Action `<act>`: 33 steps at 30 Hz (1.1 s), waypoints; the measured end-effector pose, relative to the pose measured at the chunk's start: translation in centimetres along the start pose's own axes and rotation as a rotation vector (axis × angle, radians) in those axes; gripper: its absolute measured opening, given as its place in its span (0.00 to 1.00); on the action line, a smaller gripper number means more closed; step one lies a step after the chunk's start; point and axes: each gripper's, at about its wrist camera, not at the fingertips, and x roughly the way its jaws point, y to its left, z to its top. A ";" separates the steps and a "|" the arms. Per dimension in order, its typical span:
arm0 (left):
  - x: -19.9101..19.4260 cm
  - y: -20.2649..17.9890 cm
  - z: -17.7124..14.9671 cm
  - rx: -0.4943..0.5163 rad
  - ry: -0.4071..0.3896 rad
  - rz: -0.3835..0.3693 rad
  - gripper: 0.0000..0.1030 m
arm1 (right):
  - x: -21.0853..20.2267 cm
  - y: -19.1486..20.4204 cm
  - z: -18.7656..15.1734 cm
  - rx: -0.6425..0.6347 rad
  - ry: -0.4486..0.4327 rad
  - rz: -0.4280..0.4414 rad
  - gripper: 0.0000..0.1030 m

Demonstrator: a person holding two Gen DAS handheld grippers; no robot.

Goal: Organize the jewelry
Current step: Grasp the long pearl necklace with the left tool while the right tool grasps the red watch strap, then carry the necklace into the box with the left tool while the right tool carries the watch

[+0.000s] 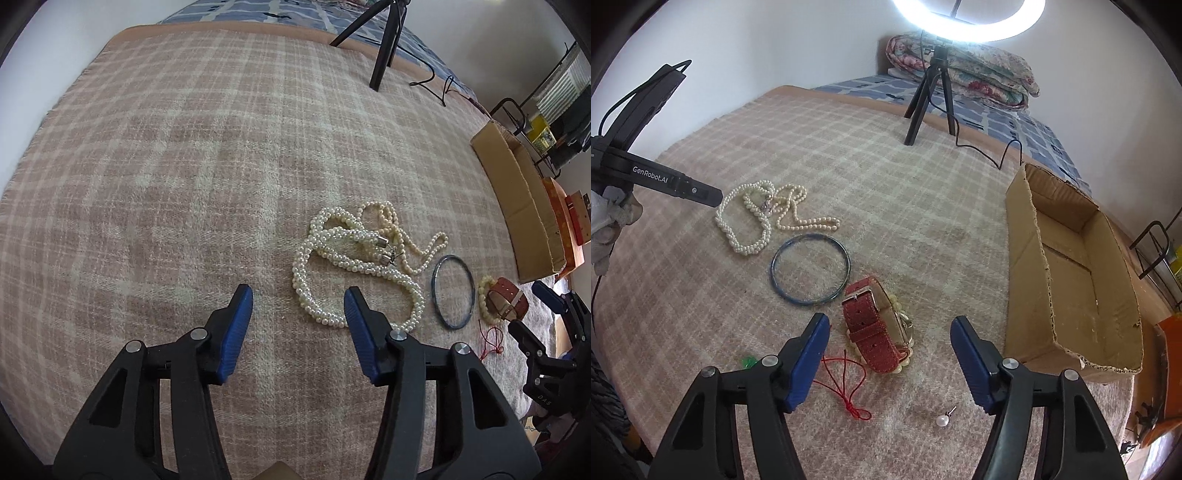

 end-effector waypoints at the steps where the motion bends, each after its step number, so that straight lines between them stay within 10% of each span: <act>1: 0.3 0.0 0.1 -0.001 0.002 0.006 0.51 | 0.1 0.0 0.0 -0.001 0.000 -0.004 0.66; 12: 2.4 -0.5 1.1 0.023 0.004 0.059 0.48 | 1.0 -0.4 0.0 0.010 0.012 -0.016 0.60; 21: 2.7 -1.3 1.7 0.066 -0.061 0.117 0.07 | 1.5 0.2 0.3 -0.022 0.024 -0.028 0.47; 33: -3.1 -2.4 2.8 0.050 -0.211 0.050 0.06 | 1.1 -0.2 0.7 0.014 0.010 -0.010 0.20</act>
